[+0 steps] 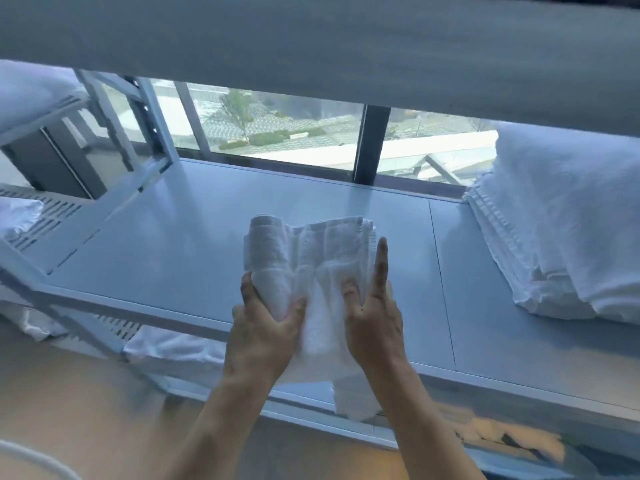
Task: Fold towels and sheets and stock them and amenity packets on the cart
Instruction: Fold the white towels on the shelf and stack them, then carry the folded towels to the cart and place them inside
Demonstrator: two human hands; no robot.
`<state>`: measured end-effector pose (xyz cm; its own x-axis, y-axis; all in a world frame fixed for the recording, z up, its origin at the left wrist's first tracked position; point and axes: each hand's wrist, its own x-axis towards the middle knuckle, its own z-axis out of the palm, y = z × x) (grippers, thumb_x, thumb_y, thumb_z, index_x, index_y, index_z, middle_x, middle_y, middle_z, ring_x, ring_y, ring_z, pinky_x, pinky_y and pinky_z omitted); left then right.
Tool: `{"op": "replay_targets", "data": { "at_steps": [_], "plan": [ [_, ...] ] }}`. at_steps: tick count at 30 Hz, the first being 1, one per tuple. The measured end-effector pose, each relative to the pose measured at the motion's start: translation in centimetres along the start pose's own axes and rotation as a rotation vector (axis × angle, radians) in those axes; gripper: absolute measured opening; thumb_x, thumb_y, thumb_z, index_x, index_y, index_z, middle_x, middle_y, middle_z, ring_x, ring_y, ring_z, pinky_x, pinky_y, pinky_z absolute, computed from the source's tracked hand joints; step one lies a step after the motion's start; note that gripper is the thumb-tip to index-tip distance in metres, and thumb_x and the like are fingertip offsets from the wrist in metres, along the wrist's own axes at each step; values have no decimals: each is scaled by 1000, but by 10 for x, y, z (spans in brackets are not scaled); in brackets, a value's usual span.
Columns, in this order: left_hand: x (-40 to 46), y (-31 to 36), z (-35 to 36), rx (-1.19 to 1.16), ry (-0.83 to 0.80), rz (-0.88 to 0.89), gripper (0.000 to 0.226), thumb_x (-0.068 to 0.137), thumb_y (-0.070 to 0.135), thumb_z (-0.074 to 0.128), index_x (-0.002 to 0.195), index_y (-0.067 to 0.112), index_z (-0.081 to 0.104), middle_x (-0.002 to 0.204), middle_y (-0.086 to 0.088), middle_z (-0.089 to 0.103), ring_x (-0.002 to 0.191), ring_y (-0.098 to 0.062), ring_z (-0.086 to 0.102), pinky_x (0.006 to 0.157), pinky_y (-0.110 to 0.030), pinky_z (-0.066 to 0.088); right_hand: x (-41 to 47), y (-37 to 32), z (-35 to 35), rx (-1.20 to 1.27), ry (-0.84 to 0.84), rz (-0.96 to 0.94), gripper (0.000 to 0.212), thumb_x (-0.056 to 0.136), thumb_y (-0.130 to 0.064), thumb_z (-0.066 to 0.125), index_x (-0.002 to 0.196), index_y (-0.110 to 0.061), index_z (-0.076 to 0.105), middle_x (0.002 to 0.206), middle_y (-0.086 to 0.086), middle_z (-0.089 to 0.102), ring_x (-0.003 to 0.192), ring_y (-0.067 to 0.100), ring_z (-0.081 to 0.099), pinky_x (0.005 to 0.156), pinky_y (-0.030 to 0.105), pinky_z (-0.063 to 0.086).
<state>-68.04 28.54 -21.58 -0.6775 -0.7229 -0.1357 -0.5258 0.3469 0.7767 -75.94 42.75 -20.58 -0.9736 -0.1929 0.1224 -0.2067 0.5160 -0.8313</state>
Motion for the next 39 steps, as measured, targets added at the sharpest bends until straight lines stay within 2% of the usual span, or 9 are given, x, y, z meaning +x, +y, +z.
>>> {"op": "replay_targets", "data": {
  "at_steps": [4,9,12,16,20,24,27,32,39],
  "plan": [
    [-2,-49,-60,-137,28,-15,90,87,67,63,156,32,17,132,-11,62,112,-36,64,95,-48,54,-25,-44,41,-130,-148,-155,68,106,-45,42,150,-70,-4,147,1,49,100,30,62,82,34,38],
    [-6,-105,-139,-219,176,-8,79,93,59,60,155,24,25,130,-13,59,116,-36,62,95,-47,53,-66,-108,113,-163,-262,-225,70,96,-54,51,150,-69,9,140,-3,46,110,30,62,87,38,45],
    [-14,-133,-188,-208,299,19,74,93,59,58,152,30,25,128,-13,58,112,-38,63,88,-39,50,-89,-143,155,-148,-265,-293,72,93,-55,56,150,-67,14,139,-4,47,113,31,62,95,41,48],
    [-29,-169,-256,-193,454,77,79,94,55,56,158,43,11,136,-10,56,113,-34,64,94,-45,54,-124,-191,208,-95,-302,-378,73,87,-61,53,149,-66,17,137,-6,49,110,30,63,86,38,48],
    [-41,-205,-316,-82,596,95,73,92,62,48,157,44,22,122,-8,59,105,-29,65,84,-29,48,-158,-229,259,39,-340,-439,72,89,-56,58,150,-64,20,137,-9,51,114,23,61,84,34,43],
    [-49,-235,-358,13,696,-24,74,91,64,45,158,41,22,106,-10,56,88,-29,64,79,-37,56,-198,-269,307,35,-411,-526,75,84,-62,52,150,-65,16,137,-6,50,106,28,61,79,37,43],
    [-52,-261,-381,53,731,-142,75,91,67,35,159,40,18,107,-9,53,79,-21,56,70,-28,47,-226,-296,342,-28,-466,-635,75,84,-59,48,149,-66,12,131,-1,48,85,27,55,71,38,42],
    [-49,-309,-419,77,819,-269,71,96,63,44,159,39,22,103,-7,51,80,-23,56,72,-28,47,-263,-325,401,-78,-599,-711,75,84,-58,47,150,-63,12,144,3,43,106,37,62,78,42,44],
    [-3,-373,-472,118,891,-378,69,96,56,55,157,44,25,95,-3,47,78,-27,61,69,-32,48,-276,-359,502,-37,-769,-752,74,90,-54,51,149,-64,8,151,8,37,100,36,63,72,37,39]
  ]
}}
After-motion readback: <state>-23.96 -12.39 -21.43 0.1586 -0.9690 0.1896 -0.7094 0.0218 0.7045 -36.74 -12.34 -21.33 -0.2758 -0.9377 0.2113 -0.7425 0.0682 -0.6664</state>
